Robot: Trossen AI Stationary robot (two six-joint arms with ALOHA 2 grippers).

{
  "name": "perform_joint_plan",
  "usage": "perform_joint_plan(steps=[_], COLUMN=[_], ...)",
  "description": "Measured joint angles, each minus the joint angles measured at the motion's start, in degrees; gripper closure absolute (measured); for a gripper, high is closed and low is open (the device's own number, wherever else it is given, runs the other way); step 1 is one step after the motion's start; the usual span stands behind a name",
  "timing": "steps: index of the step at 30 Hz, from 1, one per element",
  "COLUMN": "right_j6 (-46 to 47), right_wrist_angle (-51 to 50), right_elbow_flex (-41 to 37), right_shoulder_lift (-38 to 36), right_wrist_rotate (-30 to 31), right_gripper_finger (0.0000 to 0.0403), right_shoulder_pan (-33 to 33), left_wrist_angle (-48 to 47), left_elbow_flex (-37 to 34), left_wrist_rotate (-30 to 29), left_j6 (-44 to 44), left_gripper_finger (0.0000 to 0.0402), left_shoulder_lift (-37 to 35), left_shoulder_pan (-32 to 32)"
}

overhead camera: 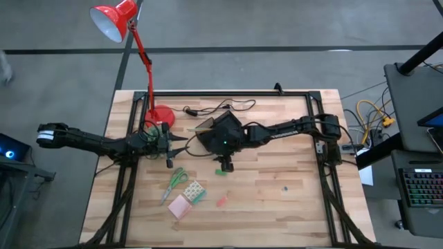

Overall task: Pick and place office supplies into organizer
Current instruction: Put the green eraser into the black desk organizer

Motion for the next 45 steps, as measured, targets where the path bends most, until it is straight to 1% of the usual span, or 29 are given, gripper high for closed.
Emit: perform_joint_plan(steps=[6, 8, 24, 30, 34, 38, 45], right_j6=[1.28, 1.32, 6.46, 6.34, 6.55, 6.57, 6.81], right_wrist_angle=[-5.42, -6.55, -10.53, -10.21, -7.43, -4.09, -1.26], right_elbow_flex=[-0.05, -0.05, -0.71, -2.24, -3.99, -4.53, -4.55], right_shoulder_lift=[0.00, 0.00, 0.00, 0.00, 0.00, 0.00, 1.11], right_wrist_rotate=[9.38, 10.75, 10.83, 10.69, 10.63, 10.65, 10.83], right_gripper_finger=[0.0266, 0.0269, 0.0275, 0.0275, 0.0276, 0.0264, 0.0225], right_shoulder_pan=[2.53, 3.25, 5.77, 7.23, 8.20, 8.96, 9.82], left_wrist_angle=[-0.02, -0.02, -0.02, -0.02, -0.02, -0.02, -0.02], left_elbow_flex=[0.00, 0.00, 0.00, 0.00, 0.00, 0.00, 0.00], left_wrist_rotate=[-0.01, 0.00, -0.01, -0.01, 0.00, 0.00, 0.00], left_j6=[0.00, 0.00, 0.00, 0.01, 0.02, 0.01, 0.01], left_gripper_finger=[0.0259, 0.0259, 0.0259, 0.0259, 0.0259, 0.0259, 0.0259], left_shoulder_lift=[0.00, 0.00, 0.00, 0.00, 0.00, -0.02, -0.01], left_shoulder_pan=[0.00, 0.00, 0.00, 0.00, 0.00, 0.00, 0.00])
